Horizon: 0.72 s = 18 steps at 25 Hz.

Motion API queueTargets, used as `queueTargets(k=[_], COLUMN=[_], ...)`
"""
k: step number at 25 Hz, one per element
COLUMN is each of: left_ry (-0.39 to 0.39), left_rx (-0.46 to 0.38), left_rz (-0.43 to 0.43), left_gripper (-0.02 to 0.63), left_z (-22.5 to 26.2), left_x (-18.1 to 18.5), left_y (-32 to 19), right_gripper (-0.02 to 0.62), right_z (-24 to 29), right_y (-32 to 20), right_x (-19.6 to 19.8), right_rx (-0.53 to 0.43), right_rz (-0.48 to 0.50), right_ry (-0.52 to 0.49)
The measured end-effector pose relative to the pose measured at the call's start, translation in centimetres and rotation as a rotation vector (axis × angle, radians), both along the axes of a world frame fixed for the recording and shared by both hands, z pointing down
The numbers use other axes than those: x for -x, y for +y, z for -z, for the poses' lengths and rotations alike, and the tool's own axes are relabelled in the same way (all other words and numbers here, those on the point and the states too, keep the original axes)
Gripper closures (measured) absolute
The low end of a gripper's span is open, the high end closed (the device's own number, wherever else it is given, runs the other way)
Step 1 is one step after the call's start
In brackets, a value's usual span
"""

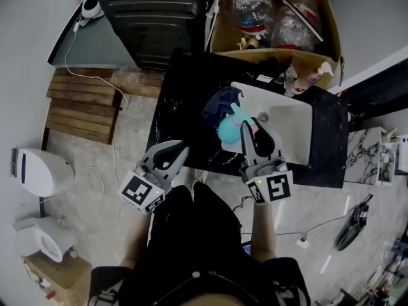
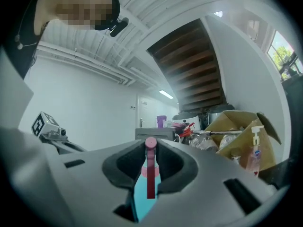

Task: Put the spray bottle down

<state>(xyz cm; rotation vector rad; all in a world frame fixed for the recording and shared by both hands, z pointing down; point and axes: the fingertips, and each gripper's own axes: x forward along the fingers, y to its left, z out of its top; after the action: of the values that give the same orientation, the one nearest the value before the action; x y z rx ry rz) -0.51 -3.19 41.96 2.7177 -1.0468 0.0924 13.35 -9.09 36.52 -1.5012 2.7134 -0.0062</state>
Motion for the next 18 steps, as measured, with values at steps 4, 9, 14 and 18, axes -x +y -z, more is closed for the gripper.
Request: queueTargets(k=[4, 9, 14, 18], left_ry=[-0.022, -0.015, 0.069, 0.244], left_rx=[0.002, -0.024, -0.057, 0.014], left_rz=[0.038, -0.019, -0.012, -0.016], left_gripper=[0.577, 0.577, 0.575, 0.574], left_z=[-0.9, -1.6, -0.4, 0.0], left_x=[0.0, -1.4, -2.7, -3.1], left_y=[-2.2, -5.8, -12.0, -17.7], right_gripper=[0.525, 0.526, 0.526, 0.525], right_z=[-0.6, -2.3, -3.7, -5.3], right_y=[-4.0, -8.3, -12.2, -15.3], right_x=[0.7, 1.5, 2.7, 4.3], right_rx=[-0.008, 0.003, -0.002, 0.002], right_rz=[0.049, 0.072, 0.079, 0.114], right_ry=[0.001, -0.029, 0.0, 0.025])
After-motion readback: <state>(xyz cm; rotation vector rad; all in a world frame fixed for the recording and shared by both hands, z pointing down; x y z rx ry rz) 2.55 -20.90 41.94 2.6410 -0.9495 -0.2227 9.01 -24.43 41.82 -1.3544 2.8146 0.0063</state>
